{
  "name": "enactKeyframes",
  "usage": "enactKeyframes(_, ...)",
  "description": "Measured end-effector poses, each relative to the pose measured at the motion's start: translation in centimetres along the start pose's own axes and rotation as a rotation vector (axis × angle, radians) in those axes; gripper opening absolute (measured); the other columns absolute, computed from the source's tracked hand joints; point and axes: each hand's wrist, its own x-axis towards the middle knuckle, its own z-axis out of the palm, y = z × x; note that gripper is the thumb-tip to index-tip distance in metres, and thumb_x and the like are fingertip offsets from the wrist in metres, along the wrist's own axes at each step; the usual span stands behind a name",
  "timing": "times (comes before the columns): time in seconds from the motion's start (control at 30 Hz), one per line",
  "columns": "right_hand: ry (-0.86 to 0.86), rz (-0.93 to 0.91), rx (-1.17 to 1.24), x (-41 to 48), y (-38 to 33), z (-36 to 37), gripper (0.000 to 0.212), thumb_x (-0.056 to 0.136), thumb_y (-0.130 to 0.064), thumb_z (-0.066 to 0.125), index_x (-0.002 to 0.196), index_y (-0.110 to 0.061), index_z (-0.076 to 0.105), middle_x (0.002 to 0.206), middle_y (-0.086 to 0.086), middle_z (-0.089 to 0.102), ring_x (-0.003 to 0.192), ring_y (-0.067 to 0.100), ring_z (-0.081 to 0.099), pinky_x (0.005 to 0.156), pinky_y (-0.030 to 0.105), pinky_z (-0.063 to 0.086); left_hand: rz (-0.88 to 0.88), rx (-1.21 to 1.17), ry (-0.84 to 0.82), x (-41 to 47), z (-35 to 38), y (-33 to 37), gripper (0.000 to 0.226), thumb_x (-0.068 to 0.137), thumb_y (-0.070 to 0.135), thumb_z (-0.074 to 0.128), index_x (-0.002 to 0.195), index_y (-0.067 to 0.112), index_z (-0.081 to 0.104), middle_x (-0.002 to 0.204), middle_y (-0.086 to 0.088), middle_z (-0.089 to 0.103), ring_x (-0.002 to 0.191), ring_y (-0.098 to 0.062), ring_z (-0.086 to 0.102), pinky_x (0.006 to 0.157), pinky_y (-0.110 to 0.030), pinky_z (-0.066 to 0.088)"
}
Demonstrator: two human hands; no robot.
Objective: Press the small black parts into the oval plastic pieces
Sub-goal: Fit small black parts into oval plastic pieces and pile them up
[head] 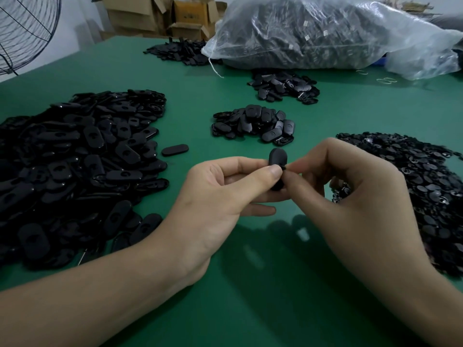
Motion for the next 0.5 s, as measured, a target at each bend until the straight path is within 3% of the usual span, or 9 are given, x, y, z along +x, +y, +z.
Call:
enactKeyframes(0.27,0.030,-0.133,-0.159,0.23,0.08,-0.41,0.008,0.086,-0.024,0.075,0.089,-0.030,0.069,0.072,-0.011,0.061,0.072,0.015,0.060,0.067,0.029,0.046,0.055,0.065,0.025,0.03,-0.08,-0.07,0.008,0.093,0.009,0.068,0.093,0.009,0.076,0.087,-0.008,0.080,0.081,-0.020,0.079,0.067,-0.024,0.061)
enactKeyframes(0.4,0.016,-0.171,-0.224,0.22,0.18,-0.60,0.006,0.088,-0.026,0.073,0.091,-0.032,0.073,0.075,-0.013,0.061,0.071,0.012,0.060,0.073,0.044,0.049,0.056,0.057,0.027,0.02,-0.13,-0.12,0.009,0.094,0.006,0.066,0.098,0.003,0.074,0.088,-0.009,0.080,0.081,-0.022,0.079,0.066,-0.022,0.060)
enactKeyframes(0.5,0.000,-0.201,-0.285,0.24,0.18,-0.81,0.004,0.091,-0.028,0.072,0.093,-0.032,0.074,0.076,-0.014,0.060,0.068,0.011,0.059,0.074,0.045,0.049,0.061,0.042,0.020,0.02,-0.18,-0.13,0.009,0.093,0.007,0.067,0.097,0.005,0.075,0.089,-0.010,0.080,0.082,-0.022,0.079,0.066,-0.021,0.059)
